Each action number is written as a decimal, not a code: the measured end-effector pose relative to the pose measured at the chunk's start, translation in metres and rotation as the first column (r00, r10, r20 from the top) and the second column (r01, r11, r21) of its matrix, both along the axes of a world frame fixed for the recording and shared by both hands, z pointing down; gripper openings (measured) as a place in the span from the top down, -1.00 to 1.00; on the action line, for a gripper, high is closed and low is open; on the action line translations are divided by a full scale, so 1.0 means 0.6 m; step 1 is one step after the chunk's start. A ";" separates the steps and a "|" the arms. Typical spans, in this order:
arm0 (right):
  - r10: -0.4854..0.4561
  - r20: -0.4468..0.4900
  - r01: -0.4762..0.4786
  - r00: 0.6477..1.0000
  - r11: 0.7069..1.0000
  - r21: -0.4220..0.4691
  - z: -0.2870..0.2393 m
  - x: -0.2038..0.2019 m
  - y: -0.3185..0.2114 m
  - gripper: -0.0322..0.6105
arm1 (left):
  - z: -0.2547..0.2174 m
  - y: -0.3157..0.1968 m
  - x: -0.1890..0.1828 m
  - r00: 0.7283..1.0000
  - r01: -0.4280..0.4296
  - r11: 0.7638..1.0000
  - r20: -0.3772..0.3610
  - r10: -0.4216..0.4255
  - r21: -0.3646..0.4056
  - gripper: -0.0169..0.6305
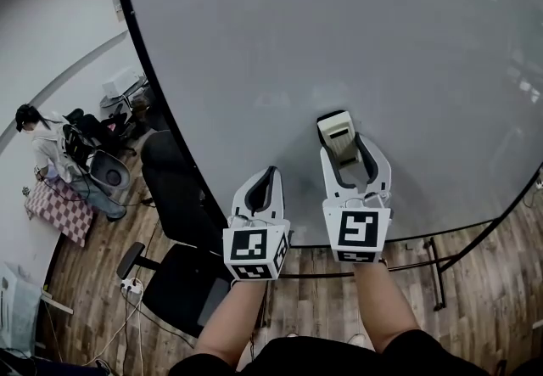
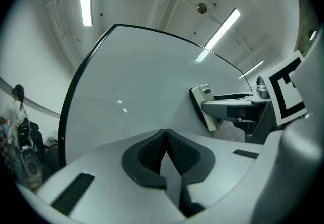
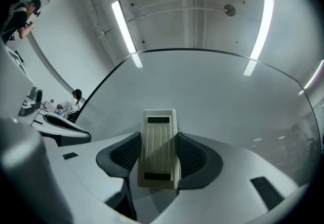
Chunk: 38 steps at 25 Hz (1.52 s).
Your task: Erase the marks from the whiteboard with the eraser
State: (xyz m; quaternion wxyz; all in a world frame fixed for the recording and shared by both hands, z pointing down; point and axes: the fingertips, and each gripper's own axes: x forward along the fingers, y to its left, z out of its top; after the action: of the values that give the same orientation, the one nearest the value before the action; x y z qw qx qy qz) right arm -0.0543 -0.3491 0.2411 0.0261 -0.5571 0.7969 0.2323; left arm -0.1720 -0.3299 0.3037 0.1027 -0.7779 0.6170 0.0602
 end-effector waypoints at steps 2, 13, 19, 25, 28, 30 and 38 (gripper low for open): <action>0.014 0.027 -0.014 1.000 1.000 0.003 -0.012 0.027 -0.007 0.13 | -0.003 -0.003 0.011 1.000 0.000 1.000 -0.001 0.000 0.004 0.89; 0.131 0.121 -0.136 0.984 0.990 0.033 -0.047 0.208 -0.023 0.13 | 0.002 -0.006 0.098 1.000 -0.027 1.000 0.003 0.027 -0.002 0.89; 0.197 0.167 -0.205 0.966 0.978 0.033 -0.053 0.299 -0.029 0.13 | 0.003 -0.007 0.132 0.999 -0.038 0.999 0.004 0.038 -0.006 0.89; 0.195 0.193 -0.204 0.962 0.979 0.025 -0.053 0.344 -0.027 0.12 | 0.003 -0.001 0.172 0.997 -0.074 0.997 -0.025 0.073 -0.013 0.89; 0.184 0.184 -0.194 0.966 0.980 0.036 -0.052 0.341 -0.023 0.12 | -0.001 0.003 0.182 0.996 -0.082 0.997 -0.025 0.081 -0.005 0.89; 0.128 0.211 -0.140 0.969 0.989 0.041 -0.053 0.340 -0.015 0.12 | 0.000 0.004 0.181 0.997 -0.080 0.997 -0.025 0.080 -0.006 0.89; -0.073 0.247 0.059 0.966 0.996 0.063 -0.006 0.348 0.049 0.13 | 0.030 0.013 0.169 0.996 -0.073 0.996 -0.051 0.071 -0.045 0.89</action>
State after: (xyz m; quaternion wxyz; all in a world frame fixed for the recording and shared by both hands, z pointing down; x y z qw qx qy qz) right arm 0.1546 -0.3197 0.2373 0.1489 -0.5542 0.7987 0.1812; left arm -0.0708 -0.3220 0.3216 0.0671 -0.8001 0.5922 0.0686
